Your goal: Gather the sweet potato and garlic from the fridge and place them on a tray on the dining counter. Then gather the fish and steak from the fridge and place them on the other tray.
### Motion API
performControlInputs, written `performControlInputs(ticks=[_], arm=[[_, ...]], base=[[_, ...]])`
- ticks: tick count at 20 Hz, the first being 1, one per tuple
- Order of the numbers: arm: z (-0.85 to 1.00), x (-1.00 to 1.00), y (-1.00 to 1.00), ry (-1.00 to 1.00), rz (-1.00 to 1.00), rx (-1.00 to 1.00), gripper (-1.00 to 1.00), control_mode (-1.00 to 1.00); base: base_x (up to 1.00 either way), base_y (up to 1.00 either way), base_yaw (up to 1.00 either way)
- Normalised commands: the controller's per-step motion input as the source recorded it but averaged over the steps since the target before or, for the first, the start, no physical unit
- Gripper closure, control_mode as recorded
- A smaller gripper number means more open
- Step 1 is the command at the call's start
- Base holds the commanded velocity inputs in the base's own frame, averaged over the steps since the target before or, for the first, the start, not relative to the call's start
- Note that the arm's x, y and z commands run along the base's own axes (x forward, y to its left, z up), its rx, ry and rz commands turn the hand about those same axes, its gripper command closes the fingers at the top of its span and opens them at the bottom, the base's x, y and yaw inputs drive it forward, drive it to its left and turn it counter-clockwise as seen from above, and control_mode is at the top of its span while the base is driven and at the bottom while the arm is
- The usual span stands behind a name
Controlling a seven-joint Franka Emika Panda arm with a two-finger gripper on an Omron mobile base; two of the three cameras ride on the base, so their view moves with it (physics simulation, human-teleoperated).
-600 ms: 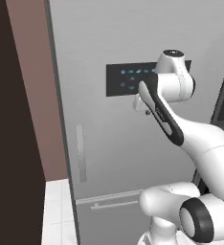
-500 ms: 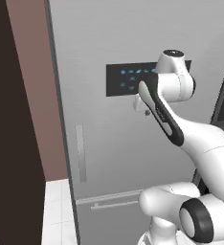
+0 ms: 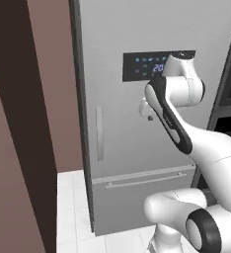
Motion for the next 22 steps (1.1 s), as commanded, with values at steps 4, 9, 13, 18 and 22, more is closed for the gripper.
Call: performControlInputs(ticks=[4, 9, 13, 18, 22], arm=[[0.0, 0.0, 0.0, 0.0, 0.0, 0.0, -1.0, 1.0], [0.0, 0.0, 0.0, 0.0, 0.0, 0.0, -1.0, 1.0], [0.0, 0.0, 0.0, 0.0, 0.0, 0.0, -1.0, 1.0], [0.0, 0.0, 0.0, 0.0, 0.0, 0.0, -1.0, 1.0], [0.0, 0.0, 0.0, 0.0, 0.0, 0.0, -1.0, 1.0]], base=[[-0.08, 0.77, -0.05], [0.06, 0.35, -0.14], [0.14, 0.33, -0.21], [0.24, 0.54, -0.2], [0.37, 0.48, -0.12]])
